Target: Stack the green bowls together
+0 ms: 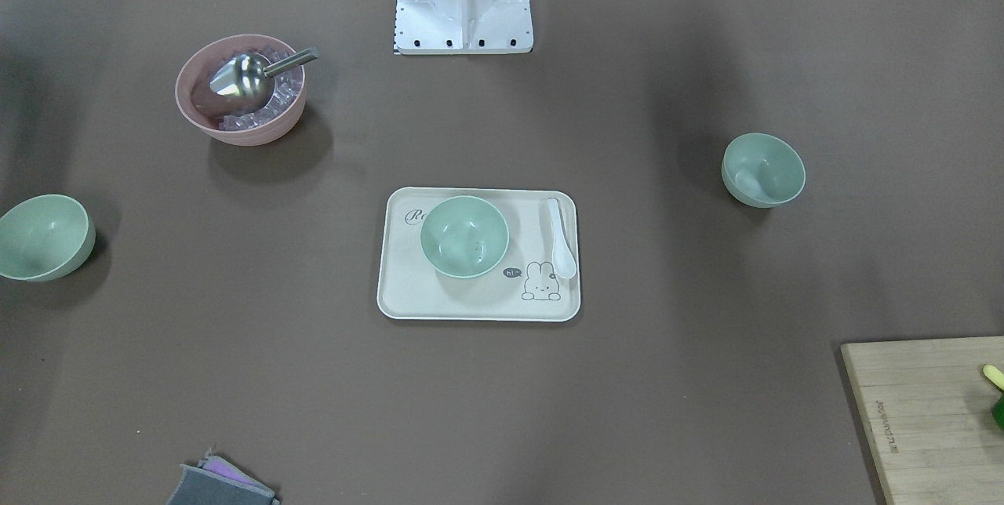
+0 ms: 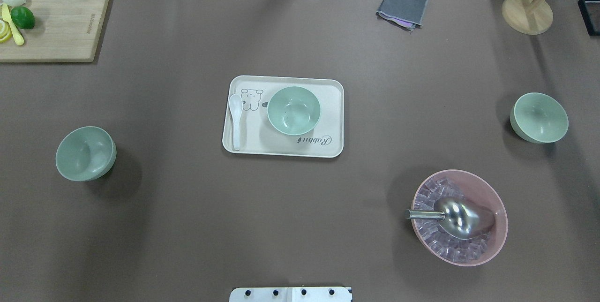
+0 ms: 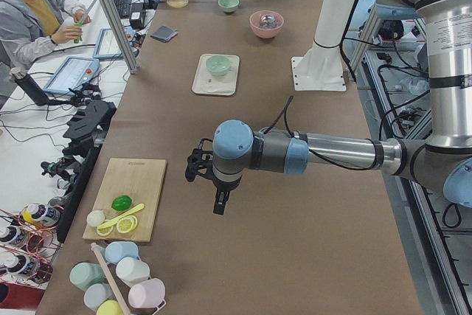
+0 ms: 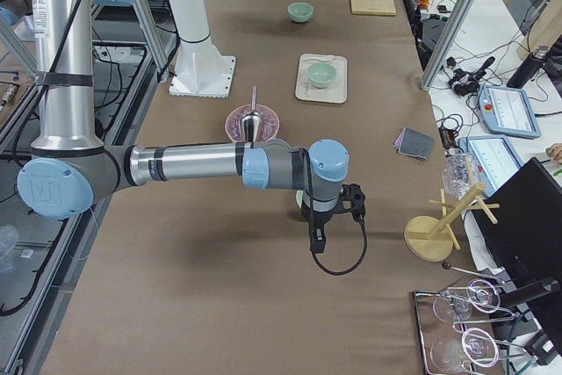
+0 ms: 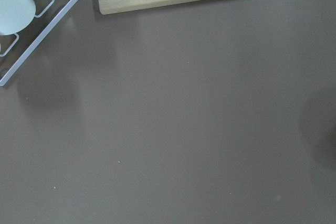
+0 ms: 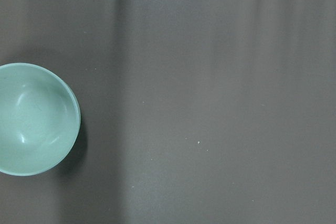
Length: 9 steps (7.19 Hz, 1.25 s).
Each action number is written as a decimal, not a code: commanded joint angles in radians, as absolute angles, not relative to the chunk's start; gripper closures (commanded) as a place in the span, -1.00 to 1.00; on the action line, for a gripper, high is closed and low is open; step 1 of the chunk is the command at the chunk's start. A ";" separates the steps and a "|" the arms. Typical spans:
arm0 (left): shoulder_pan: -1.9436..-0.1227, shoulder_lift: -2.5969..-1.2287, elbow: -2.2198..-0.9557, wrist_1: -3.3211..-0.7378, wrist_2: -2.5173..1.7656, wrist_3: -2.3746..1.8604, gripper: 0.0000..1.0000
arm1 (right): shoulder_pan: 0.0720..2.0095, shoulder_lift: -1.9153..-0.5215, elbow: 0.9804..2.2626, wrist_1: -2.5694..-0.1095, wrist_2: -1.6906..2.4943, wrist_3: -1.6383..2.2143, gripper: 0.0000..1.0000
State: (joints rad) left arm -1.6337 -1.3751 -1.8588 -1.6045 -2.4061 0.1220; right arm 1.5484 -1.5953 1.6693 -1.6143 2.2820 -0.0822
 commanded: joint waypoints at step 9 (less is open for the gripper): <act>-1.629 -1.341 -1.867 -1.658 -2.434 0.121 -0.97 | 1.548 -1.580 1.583 -1.500 2.342 -0.077 -1.00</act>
